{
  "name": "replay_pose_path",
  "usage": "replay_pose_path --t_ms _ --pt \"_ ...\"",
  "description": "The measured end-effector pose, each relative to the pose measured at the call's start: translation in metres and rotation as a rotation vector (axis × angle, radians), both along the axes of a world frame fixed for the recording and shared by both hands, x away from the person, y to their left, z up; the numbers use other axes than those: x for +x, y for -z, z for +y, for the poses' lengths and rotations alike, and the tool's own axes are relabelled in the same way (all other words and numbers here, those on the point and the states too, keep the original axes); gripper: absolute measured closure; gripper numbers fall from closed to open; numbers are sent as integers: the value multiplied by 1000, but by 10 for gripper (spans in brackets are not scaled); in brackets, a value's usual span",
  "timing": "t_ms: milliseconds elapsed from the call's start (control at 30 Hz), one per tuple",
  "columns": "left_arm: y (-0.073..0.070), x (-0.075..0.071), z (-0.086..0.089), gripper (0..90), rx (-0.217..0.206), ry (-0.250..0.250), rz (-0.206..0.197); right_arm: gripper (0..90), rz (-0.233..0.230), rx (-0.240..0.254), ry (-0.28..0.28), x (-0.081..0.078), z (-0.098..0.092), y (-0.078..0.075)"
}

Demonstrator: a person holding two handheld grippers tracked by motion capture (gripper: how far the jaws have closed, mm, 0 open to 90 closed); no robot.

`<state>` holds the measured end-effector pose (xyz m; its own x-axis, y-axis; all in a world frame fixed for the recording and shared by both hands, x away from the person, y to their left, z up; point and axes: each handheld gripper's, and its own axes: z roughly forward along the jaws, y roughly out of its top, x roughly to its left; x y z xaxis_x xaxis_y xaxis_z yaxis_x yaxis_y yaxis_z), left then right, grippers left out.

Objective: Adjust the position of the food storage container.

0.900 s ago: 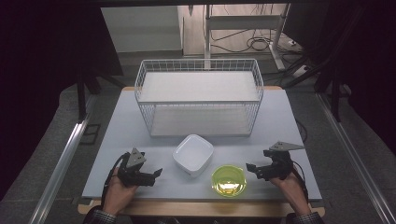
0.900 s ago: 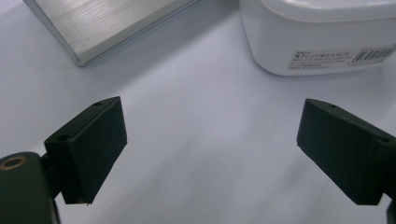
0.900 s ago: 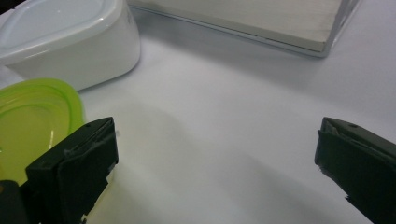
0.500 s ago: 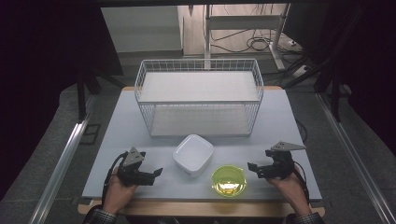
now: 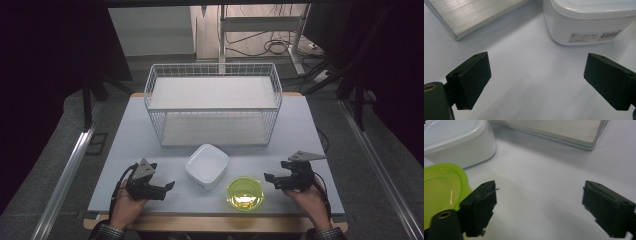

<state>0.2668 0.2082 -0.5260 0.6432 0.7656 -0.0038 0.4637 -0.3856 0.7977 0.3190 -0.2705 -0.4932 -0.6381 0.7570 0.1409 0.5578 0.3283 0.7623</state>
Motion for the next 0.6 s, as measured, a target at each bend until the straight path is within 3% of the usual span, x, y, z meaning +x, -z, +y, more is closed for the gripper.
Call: replay_pose_path --t_ms 67,100,133,167,200,300,333,367,400,433,500,600 --pt "0 0 0 70 -5 6 -6 303 -20 -11 -20 -4 3 -6" --pt "0 0 0 70 -5 6 -6 303 -20 -11 -20 -4 3 -6" --pt "0 0 0 70 -2 5 -6 405 -33 -16 -37 -7 6 -12" --pt "0 0 0 70 -2 5 -6 405 -33 -16 -37 -7 6 -12" --pt "0 0 0 70 -2 4 -5 504 -35 -19 -56 -10 10 -17" --pt "0 0 1 69 -10 -1 -6 660 -36 -21 -100 -15 17 -24" --pt "0 0 1 70 -10 -1 -6 660 -36 -21 -100 -15 17 -24" --pt "0 0 2 70 -6 -6 -6 739 -38 -33 -128 -19 22 -27" --pt "0 0 2 70 -6 -6 -6 739 -38 -33 -128 -19 22 -27" --pt "0 0 2 69 -9 -8 -7 813 -46 -45 -158 -22 28 -30" --pt "-1 0 2 70 -10 -8 -11 875 -54 -53 -189 -26 35 -33" --pt "-1 0 2 70 -10 -9 -8 899 -55 -62 -210 -31 43 -35"
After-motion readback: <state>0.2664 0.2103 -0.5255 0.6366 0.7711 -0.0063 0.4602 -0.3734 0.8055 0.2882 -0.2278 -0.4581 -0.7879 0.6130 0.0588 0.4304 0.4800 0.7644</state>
